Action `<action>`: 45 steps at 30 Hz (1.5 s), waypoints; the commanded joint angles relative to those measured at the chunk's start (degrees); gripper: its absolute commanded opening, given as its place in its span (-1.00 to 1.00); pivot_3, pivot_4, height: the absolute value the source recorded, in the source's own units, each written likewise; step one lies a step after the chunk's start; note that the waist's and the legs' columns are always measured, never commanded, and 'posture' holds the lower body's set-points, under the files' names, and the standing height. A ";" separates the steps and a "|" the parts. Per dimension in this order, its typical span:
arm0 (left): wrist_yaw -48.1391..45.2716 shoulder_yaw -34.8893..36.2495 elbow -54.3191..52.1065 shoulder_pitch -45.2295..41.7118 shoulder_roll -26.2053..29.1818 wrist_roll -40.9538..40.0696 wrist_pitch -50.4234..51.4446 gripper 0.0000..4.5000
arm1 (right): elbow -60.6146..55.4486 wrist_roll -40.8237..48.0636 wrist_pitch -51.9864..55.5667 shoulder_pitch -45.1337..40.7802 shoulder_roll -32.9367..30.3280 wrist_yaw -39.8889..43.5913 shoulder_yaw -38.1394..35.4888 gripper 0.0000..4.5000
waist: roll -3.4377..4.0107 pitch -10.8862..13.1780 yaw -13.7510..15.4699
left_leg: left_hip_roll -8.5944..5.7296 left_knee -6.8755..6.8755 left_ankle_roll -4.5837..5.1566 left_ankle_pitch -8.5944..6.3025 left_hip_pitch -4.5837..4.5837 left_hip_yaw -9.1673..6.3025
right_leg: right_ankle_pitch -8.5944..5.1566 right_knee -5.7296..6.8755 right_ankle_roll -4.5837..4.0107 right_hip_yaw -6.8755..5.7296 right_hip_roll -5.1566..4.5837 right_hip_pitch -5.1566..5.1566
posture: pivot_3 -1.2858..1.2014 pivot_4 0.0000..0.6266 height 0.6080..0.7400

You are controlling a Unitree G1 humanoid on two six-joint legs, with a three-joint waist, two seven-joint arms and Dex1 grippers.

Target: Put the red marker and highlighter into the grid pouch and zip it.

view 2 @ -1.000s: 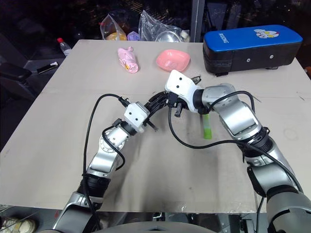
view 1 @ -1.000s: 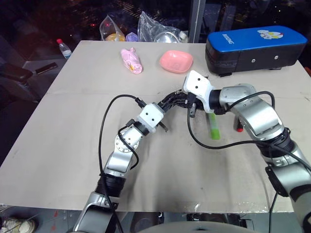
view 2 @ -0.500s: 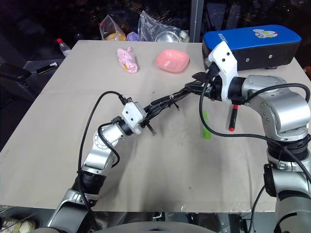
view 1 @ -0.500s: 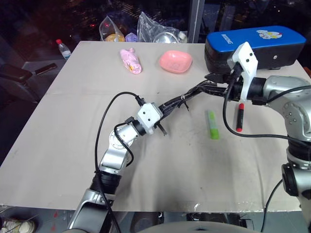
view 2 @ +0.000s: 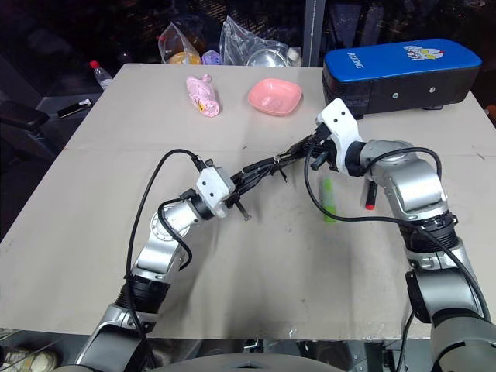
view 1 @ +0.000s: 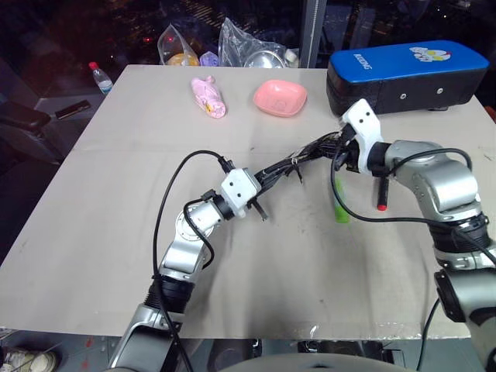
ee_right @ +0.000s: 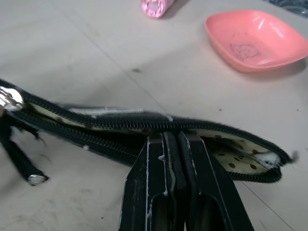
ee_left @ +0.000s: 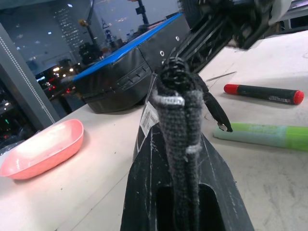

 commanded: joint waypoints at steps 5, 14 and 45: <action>-0.41 0.41 -3.90 -1.36 0.19 -0.78 -0.93 -1.00 | 3.09 -13.12 -25.60 -1.51 -5.79 8.70 12.19 -0.80 | 0.00 0.00 0.01 | 0.00 0.00 0.00 0.00 0.00 0.00 | -0.01 -0.01 0.01 -0.01 0.02 -0.01 | 0.03 -0.52 1.00; -8.08 0.49 -3.67 -2.86 3.35 -5.01 -1.60 -1.00 | 8.26 -21.91 -43.34 -4.83 -5.98 11.80 14.01 0.79 | 0.00 0.01 -0.02 | 0.02 0.01 -0.02 0.01 0.03 0.05 | -0.01 0.00 0.01 -0.06 0.08 -0.01 | 0.03 -0.52 1.00; -6.12 4.92 3.47 -3.72 -1.14 -7.67 -0.32 -1.00 | -34.49 -8.73 16.87 39.56 21.50 -28.83 -10.49 0.98 | -0.02 -0.01 0.13 | -0.02 0.06 -0.06 0.03 0.04 -0.13 | -0.01 0.07 0.02 0.01 0.29 0.06 | 0.03 -0.52 1.00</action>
